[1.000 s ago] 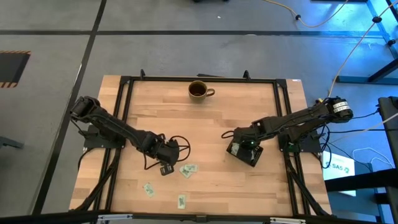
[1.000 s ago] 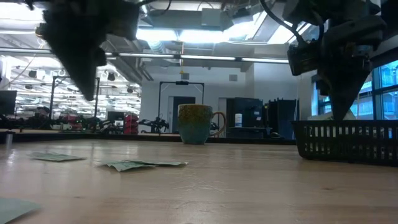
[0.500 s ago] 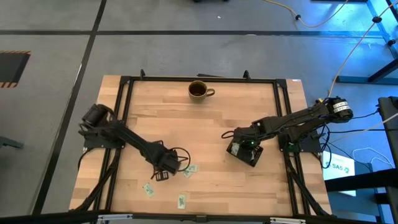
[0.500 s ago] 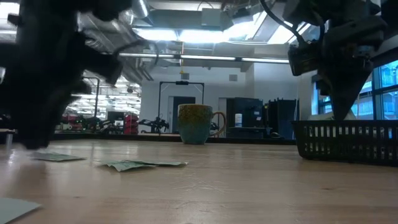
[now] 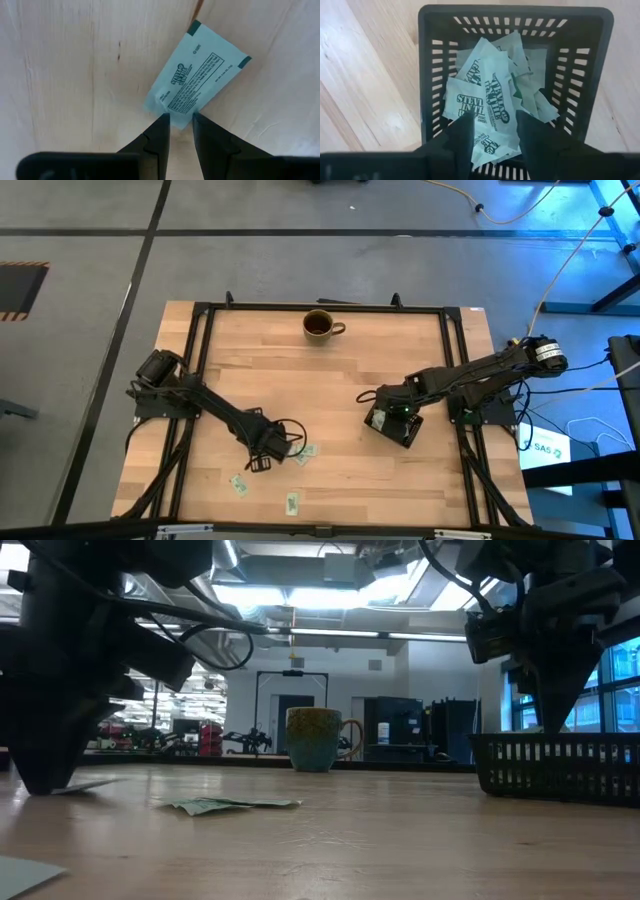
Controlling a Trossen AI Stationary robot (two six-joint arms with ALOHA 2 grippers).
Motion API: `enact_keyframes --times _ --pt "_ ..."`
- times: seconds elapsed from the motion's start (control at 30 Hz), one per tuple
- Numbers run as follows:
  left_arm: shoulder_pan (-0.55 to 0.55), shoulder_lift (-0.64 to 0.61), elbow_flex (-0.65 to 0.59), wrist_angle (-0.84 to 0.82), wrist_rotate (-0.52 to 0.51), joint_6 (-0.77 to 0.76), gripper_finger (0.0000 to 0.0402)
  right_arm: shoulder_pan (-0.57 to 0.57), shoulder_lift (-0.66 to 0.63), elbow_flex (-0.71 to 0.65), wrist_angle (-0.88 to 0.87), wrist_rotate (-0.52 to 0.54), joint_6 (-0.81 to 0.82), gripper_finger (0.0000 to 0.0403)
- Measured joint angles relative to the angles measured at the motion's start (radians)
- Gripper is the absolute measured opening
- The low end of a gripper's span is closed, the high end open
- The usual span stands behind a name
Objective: Pick and place Stevia / Truvia into bins
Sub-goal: Put the stevia packet into the black bin
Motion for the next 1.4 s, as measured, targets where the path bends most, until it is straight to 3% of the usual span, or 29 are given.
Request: enact_keyframes --times 0.37,0.7,0.93,1.17,1.4 --pt "-0.001 0.0 -0.001 0.007 0.0 -0.017 0.0014 0.0 0.0 0.005 -0.005 0.008 0.053 0.0144" --pt "0.001 -0.037 -0.008 0.015 -0.048 -0.053 0.0002 0.0 0.0 0.111 -0.046 0.167 0.124 0.0144" --pt "0.022 -0.098 -0.006 0.213 -0.17 -0.131 0.0002 0.002 0.0 0.119 0.165 0.166 0.125 0.0144" --pt "0.084 -0.112 -0.004 0.556 -0.266 -0.125 0.0002 0.002 0.0 0.12 0.455 0.165 0.13 0.0144" --pt "0.159 -0.112 -0.003 0.75 -0.361 -0.104 0.0002 0.002 0.0 0.12 0.629 0.168 0.139 0.0144"
